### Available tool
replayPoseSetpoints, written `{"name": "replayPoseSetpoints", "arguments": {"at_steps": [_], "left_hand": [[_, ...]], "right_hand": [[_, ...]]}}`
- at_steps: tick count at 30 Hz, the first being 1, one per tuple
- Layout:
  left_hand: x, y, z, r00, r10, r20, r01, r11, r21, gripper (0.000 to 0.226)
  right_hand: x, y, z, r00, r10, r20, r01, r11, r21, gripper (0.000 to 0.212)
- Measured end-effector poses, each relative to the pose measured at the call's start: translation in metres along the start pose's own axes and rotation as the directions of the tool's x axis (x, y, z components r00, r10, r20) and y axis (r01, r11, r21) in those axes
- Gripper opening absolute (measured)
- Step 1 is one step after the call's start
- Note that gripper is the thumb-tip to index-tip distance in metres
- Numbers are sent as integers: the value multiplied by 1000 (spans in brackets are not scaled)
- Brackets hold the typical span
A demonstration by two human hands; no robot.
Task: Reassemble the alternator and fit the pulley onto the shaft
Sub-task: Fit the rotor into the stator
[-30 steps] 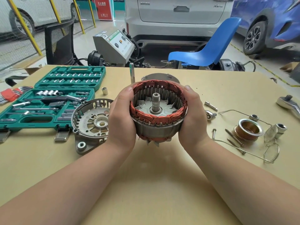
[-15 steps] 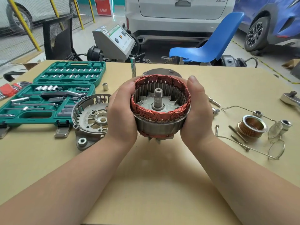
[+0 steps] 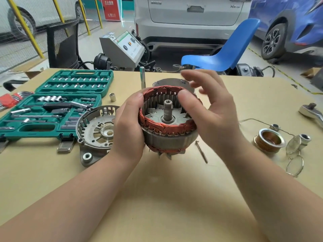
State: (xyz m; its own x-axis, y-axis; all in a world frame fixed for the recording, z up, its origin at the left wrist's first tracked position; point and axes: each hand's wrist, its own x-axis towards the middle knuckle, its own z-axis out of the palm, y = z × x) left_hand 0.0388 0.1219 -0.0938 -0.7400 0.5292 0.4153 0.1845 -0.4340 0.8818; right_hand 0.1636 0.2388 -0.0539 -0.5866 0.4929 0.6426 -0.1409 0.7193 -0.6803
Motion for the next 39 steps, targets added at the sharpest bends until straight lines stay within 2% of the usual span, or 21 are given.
{"name": "replayPoseSetpoints", "arguments": {"at_steps": [1,2,4,6,9,17,22,30,34,37,39], "left_hand": [[0,1,0,999,-43,24,44,998,-42,41],[0,1,-1,995,-87,48,90,993,-79,41],[3,1,0,988,-126,87,135,985,-105,42],[4,1,1,989,-117,93,125,988,-94,42],[5,0,-1,991,-107,84,113,992,-65,41],[4,3,-2,989,-91,120,101,991,-88,37],[7,9,-1,979,-105,177,120,989,-81,41],[8,14,4,984,-118,135,124,992,-38,45],[10,15,9,971,-129,199,123,992,41,44],[11,7,6,937,-197,289,193,980,45,48],[10,-2,0,929,-235,287,225,972,67,46]], "right_hand": [[9,-10,-5,989,-101,109,120,975,-185,34],[19,-21,-10,958,-105,266,195,920,-339,32],[38,-38,-15,850,97,518,259,779,-570,33],[52,-50,-18,745,249,619,327,673,-664,27],[58,-54,-13,687,262,678,424,613,-666,16],[61,-55,-5,683,243,688,455,596,-662,9],[59,-52,-13,688,234,687,440,619,-651,17],[58,-47,-17,680,289,674,290,738,-609,8],[46,-37,-26,755,251,606,180,810,-559,5],[27,-25,-38,824,234,516,79,855,-513,6],[11,-15,-44,869,222,443,14,882,-471,5]]}}
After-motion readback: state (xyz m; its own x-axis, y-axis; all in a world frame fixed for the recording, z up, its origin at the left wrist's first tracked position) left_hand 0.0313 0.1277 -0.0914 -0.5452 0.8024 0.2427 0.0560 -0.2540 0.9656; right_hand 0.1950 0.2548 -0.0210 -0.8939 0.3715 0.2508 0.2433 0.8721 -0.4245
